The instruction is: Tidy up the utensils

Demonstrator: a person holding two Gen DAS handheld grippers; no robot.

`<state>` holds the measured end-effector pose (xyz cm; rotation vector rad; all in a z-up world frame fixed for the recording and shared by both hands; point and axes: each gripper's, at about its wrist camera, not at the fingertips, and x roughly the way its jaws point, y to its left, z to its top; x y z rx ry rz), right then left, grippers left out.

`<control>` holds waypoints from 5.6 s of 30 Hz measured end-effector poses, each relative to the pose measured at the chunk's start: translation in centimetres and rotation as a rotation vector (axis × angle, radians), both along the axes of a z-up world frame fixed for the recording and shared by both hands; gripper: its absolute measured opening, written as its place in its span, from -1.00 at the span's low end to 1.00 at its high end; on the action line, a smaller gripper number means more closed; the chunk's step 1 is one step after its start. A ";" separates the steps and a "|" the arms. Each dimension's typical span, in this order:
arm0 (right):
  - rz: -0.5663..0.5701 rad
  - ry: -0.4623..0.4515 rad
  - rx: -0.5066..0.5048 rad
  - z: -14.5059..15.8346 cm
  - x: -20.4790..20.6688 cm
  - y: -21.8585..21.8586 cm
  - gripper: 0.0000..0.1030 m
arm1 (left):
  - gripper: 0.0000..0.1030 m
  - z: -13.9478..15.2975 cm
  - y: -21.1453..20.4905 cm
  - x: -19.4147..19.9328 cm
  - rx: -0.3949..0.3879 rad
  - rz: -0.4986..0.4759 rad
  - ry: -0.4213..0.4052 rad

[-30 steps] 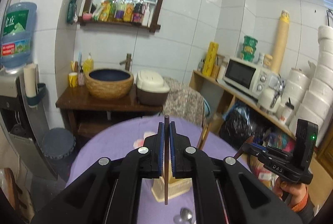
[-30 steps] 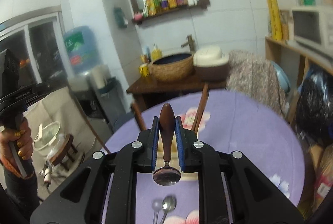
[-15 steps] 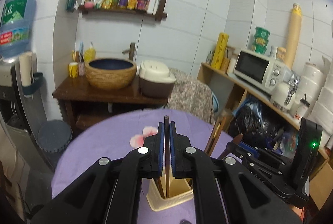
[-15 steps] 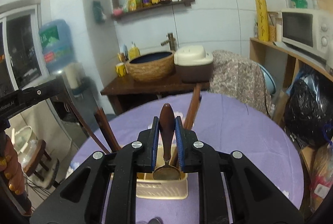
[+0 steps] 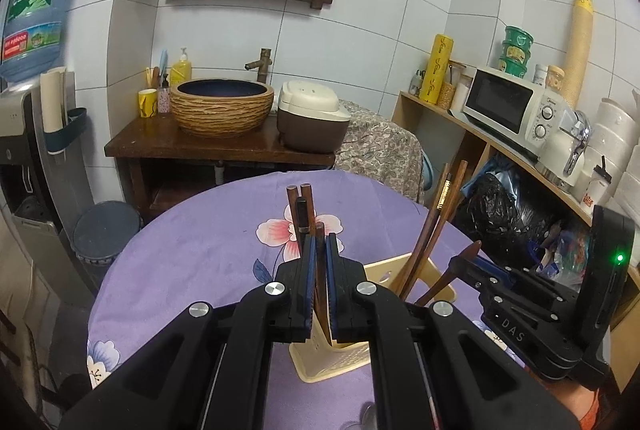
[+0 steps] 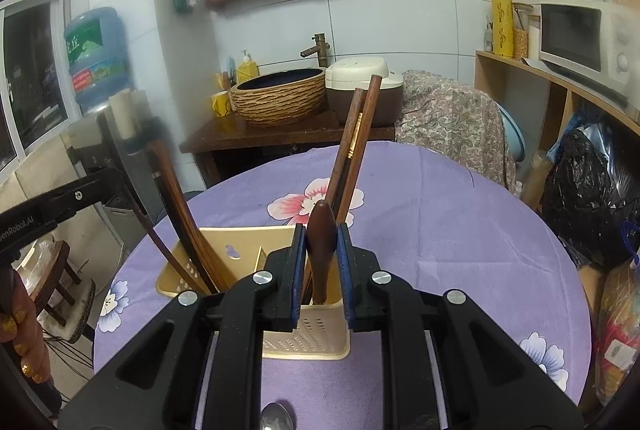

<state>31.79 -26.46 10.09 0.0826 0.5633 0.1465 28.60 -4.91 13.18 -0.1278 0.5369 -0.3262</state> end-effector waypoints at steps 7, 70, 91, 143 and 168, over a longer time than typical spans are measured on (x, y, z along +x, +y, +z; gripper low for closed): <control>-0.026 -0.090 -0.002 0.8 -2.7 -1.0 0.27 | 0.28 -0.1 1.9 -2.8 -0.054 -0.005 -0.038; -0.132 0.305 -0.106 -16.3 -16.1 -6.3 -0.79 | 0.79 -18.2 1.5 -14.4 0.143 0.064 0.251; -0.133 0.256 -0.016 -15.8 -18.6 -9.2 0.09 | 0.79 -19.9 -9.3 -9.9 0.237 -0.039 0.339; -0.032 0.297 -0.062 -14.9 -13.6 -7.1 0.17 | -0.30 -11.5 -8.4 -10.3 0.111 -0.037 0.138; -0.072 0.369 -0.175 -15.7 -9.1 -5.1 -0.26 | -0.30 -10.6 -6.2 -11.2 0.079 -0.032 0.097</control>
